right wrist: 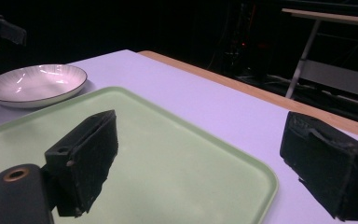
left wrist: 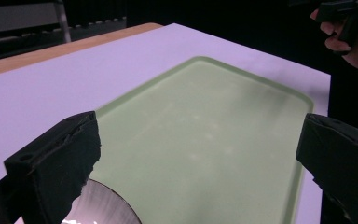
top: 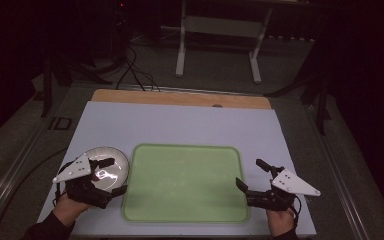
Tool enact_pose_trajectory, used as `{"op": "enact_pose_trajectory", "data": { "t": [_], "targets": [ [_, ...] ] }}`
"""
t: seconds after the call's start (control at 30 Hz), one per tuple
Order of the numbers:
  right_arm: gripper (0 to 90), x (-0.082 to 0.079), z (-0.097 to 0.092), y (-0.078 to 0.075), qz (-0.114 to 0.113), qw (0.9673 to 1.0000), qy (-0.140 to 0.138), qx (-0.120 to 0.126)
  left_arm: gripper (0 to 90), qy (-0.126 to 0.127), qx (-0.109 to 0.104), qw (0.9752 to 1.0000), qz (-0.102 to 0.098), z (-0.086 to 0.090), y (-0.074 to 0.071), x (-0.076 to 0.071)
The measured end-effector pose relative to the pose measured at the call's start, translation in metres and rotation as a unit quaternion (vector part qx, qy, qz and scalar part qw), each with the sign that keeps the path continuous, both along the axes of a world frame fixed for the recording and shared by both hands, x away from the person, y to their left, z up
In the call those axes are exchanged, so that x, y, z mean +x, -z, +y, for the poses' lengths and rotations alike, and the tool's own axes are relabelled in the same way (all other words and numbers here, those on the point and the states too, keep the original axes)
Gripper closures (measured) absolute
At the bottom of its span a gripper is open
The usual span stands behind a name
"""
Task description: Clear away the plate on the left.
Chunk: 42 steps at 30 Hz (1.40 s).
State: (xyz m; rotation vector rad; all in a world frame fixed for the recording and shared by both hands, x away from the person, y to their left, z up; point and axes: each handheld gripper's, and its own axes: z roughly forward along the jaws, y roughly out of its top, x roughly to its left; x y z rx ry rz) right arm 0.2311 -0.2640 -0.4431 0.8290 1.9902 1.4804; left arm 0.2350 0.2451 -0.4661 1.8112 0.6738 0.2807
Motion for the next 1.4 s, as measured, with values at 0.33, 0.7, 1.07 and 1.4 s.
{"op": "enact_pose_trajectory", "data": {
  "t": [0.33,0.7,1.07,1.4],
  "targets": [
    [11.0,-0.002,0.002,-0.001,-0.002,1.0,-0.007,0.001,0.0,0.006,0.008,0.9999,0.002,-0.003,-0.001,-0.001],
    [11.0,-0.002,0.003,-0.002,-0.005,0.9999,-0.012,0.001,0.0,0.058,0.019,0.9981,0.006,-0.02,-0.021,-0.005],
    [11.0,-0.001,0.006,-0.002,-0.008,0.9998,-0.017,-0.001,0.0,0.065,0.033,0.9973,-0.002,-0.023,-0.047,-0.003],
    [11.0,-0.001,0.007,-0.002,-0.008,0.9998,-0.019,-0.003,0.0,0.055,0.039,0.9977,0.0,-0.022,-0.06,0.007]
  ]
}}
